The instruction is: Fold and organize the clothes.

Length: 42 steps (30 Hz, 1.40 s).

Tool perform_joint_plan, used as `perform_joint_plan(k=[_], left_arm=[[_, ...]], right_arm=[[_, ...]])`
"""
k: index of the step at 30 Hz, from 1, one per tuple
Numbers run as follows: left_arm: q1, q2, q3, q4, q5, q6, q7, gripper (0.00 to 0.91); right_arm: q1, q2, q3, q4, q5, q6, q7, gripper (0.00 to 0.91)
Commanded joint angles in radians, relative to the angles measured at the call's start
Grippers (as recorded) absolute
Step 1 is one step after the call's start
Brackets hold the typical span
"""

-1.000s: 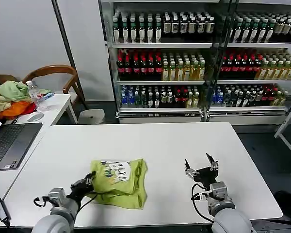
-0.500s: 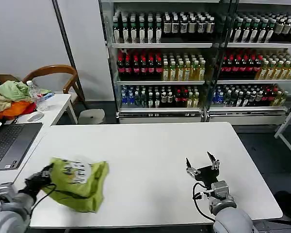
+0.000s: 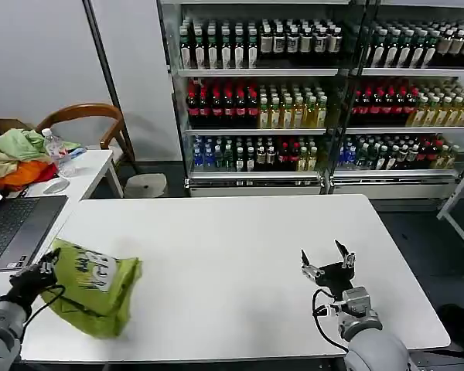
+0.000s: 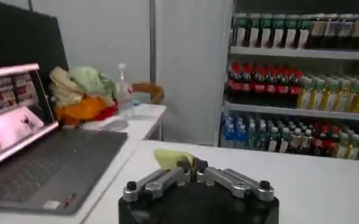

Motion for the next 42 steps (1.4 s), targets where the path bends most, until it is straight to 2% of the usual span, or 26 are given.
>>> perform_joint_plan(k=[1, 2, 3, 6, 8, 12, 19, 26, 27, 28, 29, 36, 38, 42], left_arm=[[0.024, -0.148, 0.458, -0.184, 0.253, -0.136, -0.014, 0.040], [0.023, -0.189, 0.563, -0.200, 0.322, -0.165, -0.009, 0.040], [0.019, -0.228, 0.725, -0.211, 0.387, -0.202, -0.004, 0.040], [-0.001, -0.284, 0.947, -0.179, 0.501, -0.248, 0.044, 0.040], [-0.027, -0.300, 1.010, -0.129, 0.558, -0.275, 0.073, 0.040], [-0.104, -0.315, 1.048, 0.010, 0.583, -0.289, 0.085, 0.040], [-0.197, -0.300, 1.002, 0.093, 0.544, -0.279, 0.082, 0.040], [-0.260, -0.338, 1.040, 0.201, 0.550, -0.302, 0.062, 0.050], [-0.268, -0.349, 1.054, 0.212, 0.552, -0.302, 0.052, 0.212], [-0.272, -0.356, 1.063, 0.217, 0.551, -0.303, 0.048, 0.715], [-0.275, -0.362, 1.069, 0.221, 0.549, -0.308, 0.047, 0.907], [-0.297, -0.378, 1.048, 0.191, 0.473, -0.374, 0.029, 0.907], [-0.294, -0.367, 1.014, 0.145, 0.445, -0.382, 0.031, 0.907], [-0.266, -0.295, 0.889, 0.041, 0.446, -0.390, 0.029, 0.907]], right_arm=[[-0.004, 0.000, -0.005, -0.002, 0.002, 0.000, 0.001, 0.907], [-0.006, -0.001, -0.005, -0.003, 0.001, 0.000, 0.001, 0.907], [-0.007, -0.002, -0.004, -0.004, 0.000, -0.001, 0.001, 0.907], [-0.009, -0.001, -0.001, -0.003, -0.002, -0.005, 0.002, 0.907], [-0.010, 0.001, 0.001, -0.002, -0.004, -0.008, 0.002, 0.907], [-0.018, 0.005, 0.010, 0.006, -0.007, -0.011, 0.002, 0.907], [-0.020, 0.018, 0.017, 0.006, -0.013, -0.017, 0.002, 0.907], [-0.025, 0.033, 0.024, 0.019, -0.024, -0.032, 0.003, 0.907], [-0.027, 0.034, 0.028, 0.022, -0.025, -0.034, 0.003, 0.907], [-0.029, 0.035, 0.030, 0.023, -0.028, -0.035, 0.003, 0.907], [-0.030, 0.036, 0.032, 0.024, -0.030, -0.036, 0.002, 0.907], [-0.002, 0.047, 0.041, 0.023, -0.031, -0.052, 0.001, 0.907], [0.008, 0.050, 0.043, 0.020, -0.029, -0.055, -0.005, 0.907], [0.035, 0.064, 0.040, -0.010, -0.026, -0.047, -0.031, 0.907]])
